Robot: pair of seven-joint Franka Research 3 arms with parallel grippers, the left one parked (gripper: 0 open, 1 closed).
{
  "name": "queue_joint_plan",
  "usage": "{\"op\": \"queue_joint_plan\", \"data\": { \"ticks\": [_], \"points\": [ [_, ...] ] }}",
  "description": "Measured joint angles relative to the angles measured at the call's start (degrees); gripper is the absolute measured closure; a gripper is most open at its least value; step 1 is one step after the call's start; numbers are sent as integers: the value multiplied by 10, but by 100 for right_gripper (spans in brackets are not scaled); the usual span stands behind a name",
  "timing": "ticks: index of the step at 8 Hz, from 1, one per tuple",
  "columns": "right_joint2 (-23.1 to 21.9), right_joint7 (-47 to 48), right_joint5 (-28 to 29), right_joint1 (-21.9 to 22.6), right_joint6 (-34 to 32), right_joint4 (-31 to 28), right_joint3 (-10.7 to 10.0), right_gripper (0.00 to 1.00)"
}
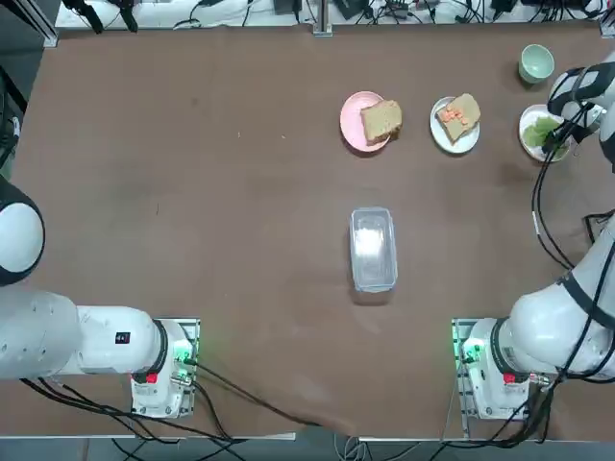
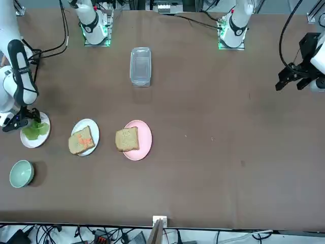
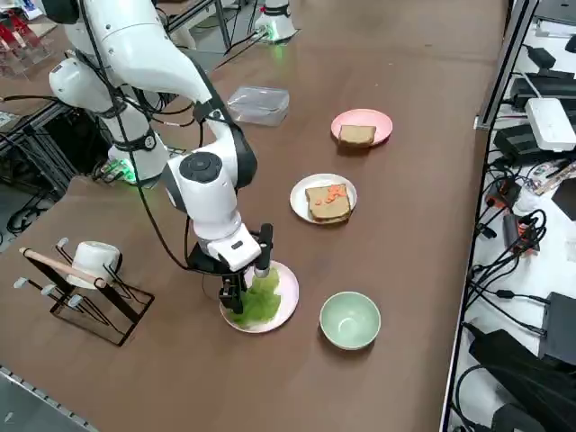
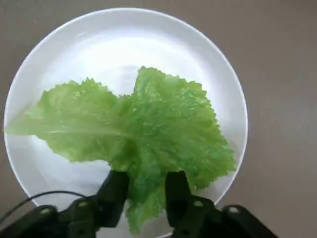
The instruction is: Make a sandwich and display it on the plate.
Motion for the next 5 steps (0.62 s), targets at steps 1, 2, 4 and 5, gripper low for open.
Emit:
{"op": "queue_joint_plan", "data": {
  "ticks": [1,2,4,5],
  "points": [
    [-3,-2,0,0,0,2,0,78],
    [-7,-2,0,0,1,5,0,93],
    [-21,-4,0,1,1,11,0,93],
    [-34,-5,0,3,-8,16,1,93]
  ]
}}
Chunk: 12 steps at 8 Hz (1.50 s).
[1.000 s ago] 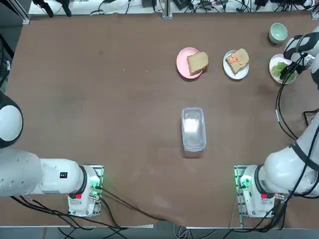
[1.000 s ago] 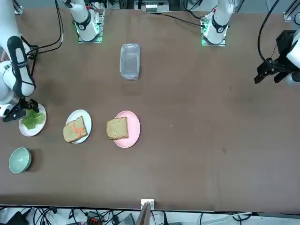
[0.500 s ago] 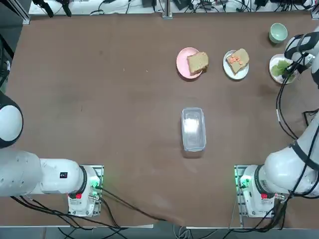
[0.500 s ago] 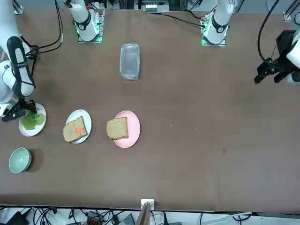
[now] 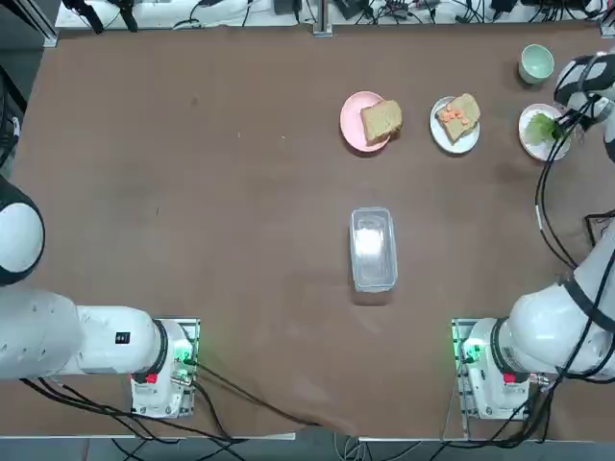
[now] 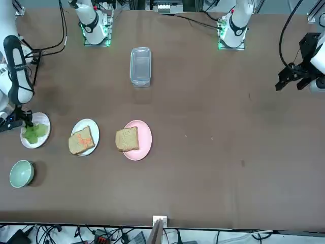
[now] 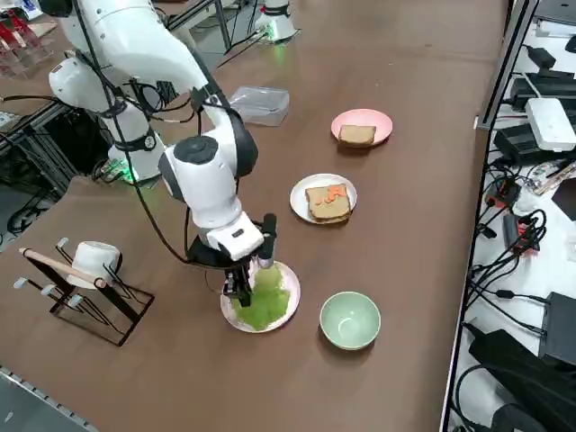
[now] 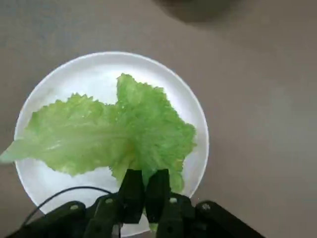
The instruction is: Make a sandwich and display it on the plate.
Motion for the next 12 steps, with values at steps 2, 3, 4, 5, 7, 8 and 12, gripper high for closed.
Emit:
{"op": "queue_joint_plan", "data": {
  "ticks": [2,3,4,5,7,8,12],
  "points": [
    [-37,-3,0,6,-80,33,1,94],
    [-60,-1,0,15,-129,52,4,95],
    [-82,19,0,36,-162,62,6,95],
    [-99,55,0,65,-186,63,8,95],
    [-105,120,0,132,-204,61,10,95],
    [-104,161,-6,163,-204,59,10,95],
    [-102,321,-80,261,-204,53,11,95]
  ]
}}
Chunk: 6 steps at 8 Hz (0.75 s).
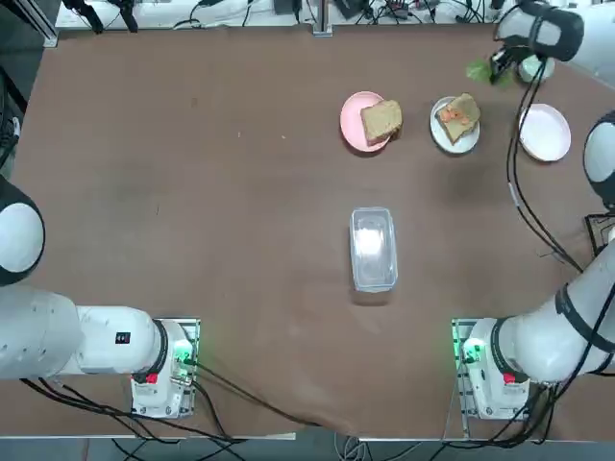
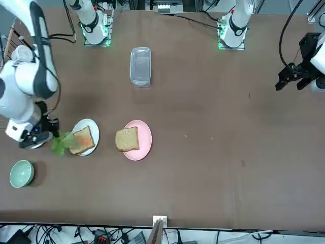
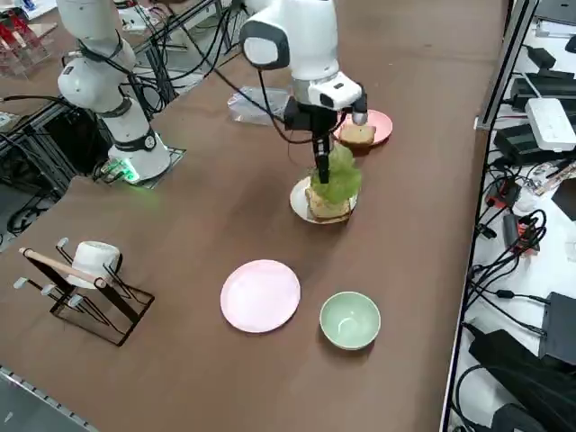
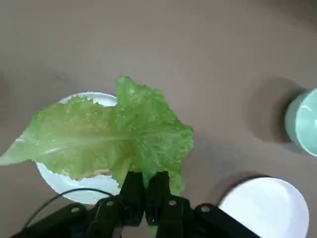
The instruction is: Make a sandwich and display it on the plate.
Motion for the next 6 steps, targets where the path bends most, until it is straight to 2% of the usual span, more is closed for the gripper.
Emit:
{"op": "queue_joint_plan", "data": {
  "ticks": [2,6],
  "points": [
    [11,58,-67,32,6,-12,0,95],
    [47,138,-142,57,49,-34,0,95]
  ]
}}
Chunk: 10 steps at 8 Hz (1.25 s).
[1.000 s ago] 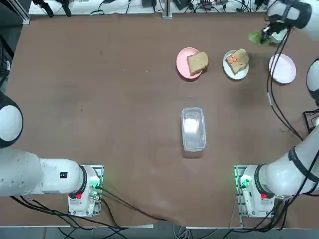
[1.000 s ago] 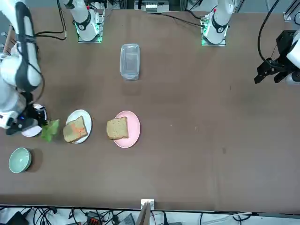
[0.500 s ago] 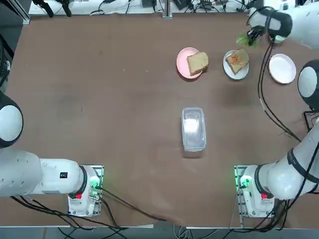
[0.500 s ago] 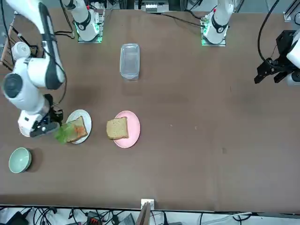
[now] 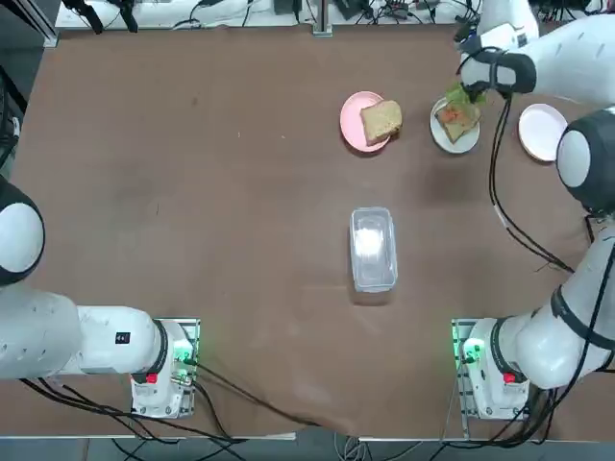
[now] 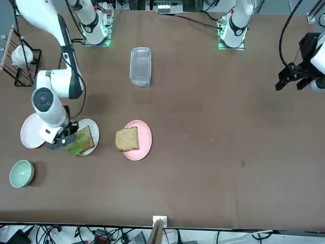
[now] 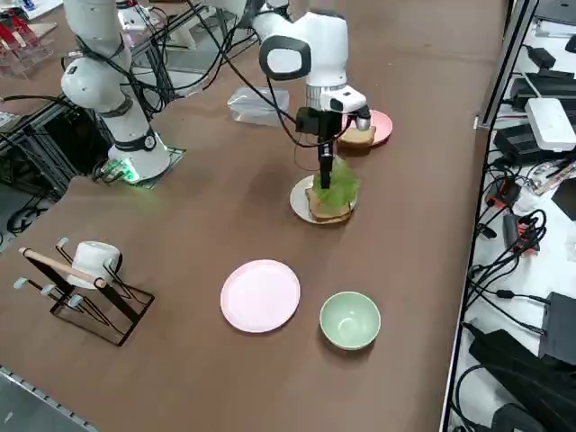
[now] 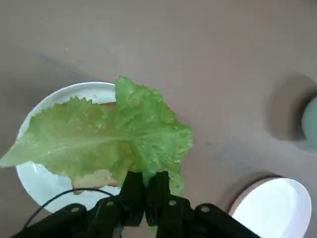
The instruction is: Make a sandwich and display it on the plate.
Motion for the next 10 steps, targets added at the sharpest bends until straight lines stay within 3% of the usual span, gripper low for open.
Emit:
{"op": "queue_joint_plan", "data": {
  "ticks": [2,8,9,10],
  "points": [
    [9,33,-39,3,0,-3,0,95],
    [18,73,-51,17,0,-13,-1,94],
    [21,76,-51,20,-1,-14,-1,92],
    [23,77,-51,20,-5,-14,-1,78]
  ]
}}
